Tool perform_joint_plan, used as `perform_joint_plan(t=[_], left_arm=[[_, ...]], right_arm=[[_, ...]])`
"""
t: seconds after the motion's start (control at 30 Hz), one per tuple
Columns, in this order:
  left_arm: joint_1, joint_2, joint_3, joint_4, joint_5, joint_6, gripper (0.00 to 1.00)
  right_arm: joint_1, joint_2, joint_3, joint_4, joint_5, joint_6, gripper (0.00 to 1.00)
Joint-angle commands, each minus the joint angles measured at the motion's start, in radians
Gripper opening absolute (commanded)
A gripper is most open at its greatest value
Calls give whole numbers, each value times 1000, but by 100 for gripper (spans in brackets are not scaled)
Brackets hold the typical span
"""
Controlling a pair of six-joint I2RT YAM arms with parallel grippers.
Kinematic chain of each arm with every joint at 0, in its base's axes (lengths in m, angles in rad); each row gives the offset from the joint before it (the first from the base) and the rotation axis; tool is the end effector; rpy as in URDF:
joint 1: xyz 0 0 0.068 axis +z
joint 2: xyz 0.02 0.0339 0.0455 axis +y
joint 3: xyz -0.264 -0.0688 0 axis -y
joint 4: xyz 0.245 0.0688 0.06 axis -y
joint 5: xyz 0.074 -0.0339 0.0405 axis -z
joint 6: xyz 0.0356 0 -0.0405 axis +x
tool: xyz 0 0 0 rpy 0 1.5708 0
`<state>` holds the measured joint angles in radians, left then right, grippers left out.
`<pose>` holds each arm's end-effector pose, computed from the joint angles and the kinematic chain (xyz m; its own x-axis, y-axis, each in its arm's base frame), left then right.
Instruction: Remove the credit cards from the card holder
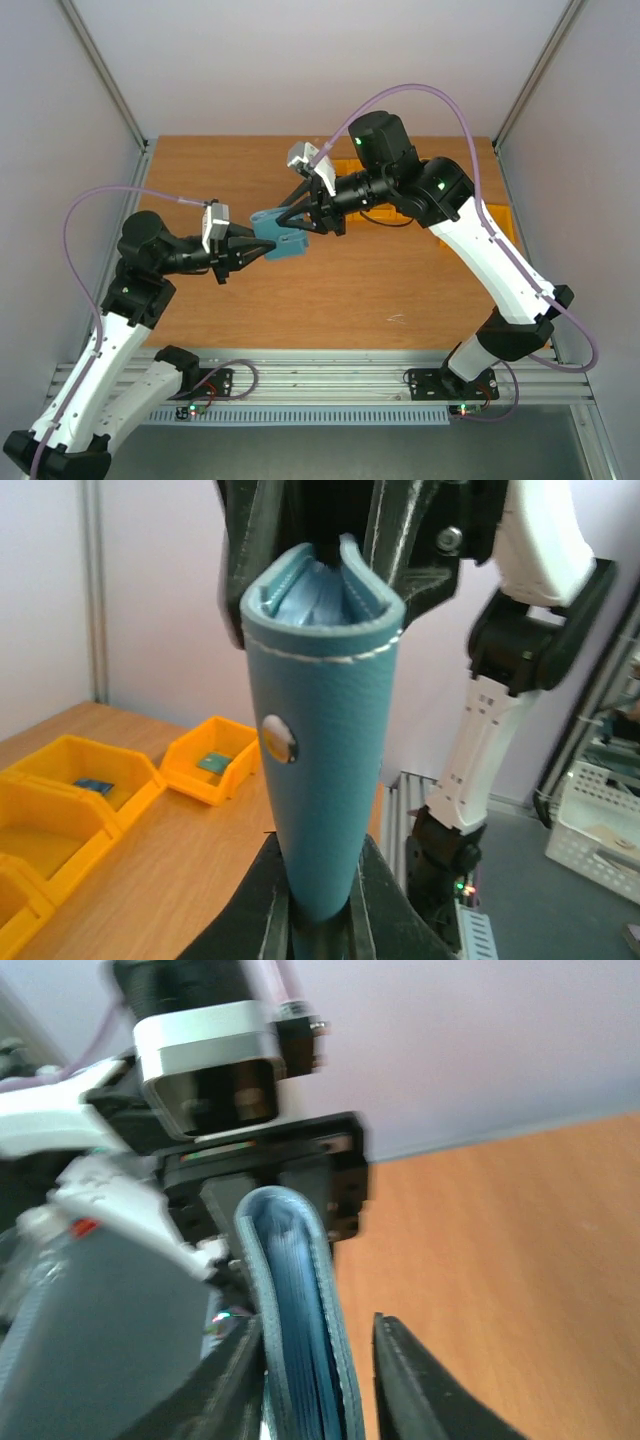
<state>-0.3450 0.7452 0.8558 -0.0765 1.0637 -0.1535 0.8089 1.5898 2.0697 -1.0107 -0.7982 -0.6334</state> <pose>0.1345 -0.0814 0.3823 -0.1191 -0.0361 -0.9922 0.9797 0.1579 -0.1234 0.1886 0.2346 0.4937 0.2696 -0.3159 -0.9097 -0.9575 -0.1886 -0.2183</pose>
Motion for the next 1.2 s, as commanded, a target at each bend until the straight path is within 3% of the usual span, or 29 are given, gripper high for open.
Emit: perform_joint_plan(t=[0.0, 0.13, 0.27, 0.4, 0.67, 0.87, 1.0, 1.17], left_arm=[[-14, -5, -17, 36, -190, -38, 0], [-14, -3, -32, -5, -590, -41, 0], [-17, 15, -20, -20, -742, -6, 0], [-23, 31, -22, -17, -757, 44, 0], [-23, 41, -28, 6, -758, 33, 0], [-24, 45, -34, 21, -746, 22, 0], [-24, 45, -35, 26, -735, 18, 0], [-25, 42, -36, 36, -735, 18, 0]], right_arm=[[7, -52, -11, 64, 454, 69, 40], [14, -66, -41, 66, 880, 182, 48], [138, -45, -67, 73, 1160, 202, 52], [218, 2, -75, 127, 1154, 252, 57], [236, 139, 1, 181, 1027, 347, 61], [236, 224, 94, 145, 1052, 381, 56], [236, 243, 96, 152, 1107, 388, 46], [236, 269, 99, 140, 1150, 380, 42]])
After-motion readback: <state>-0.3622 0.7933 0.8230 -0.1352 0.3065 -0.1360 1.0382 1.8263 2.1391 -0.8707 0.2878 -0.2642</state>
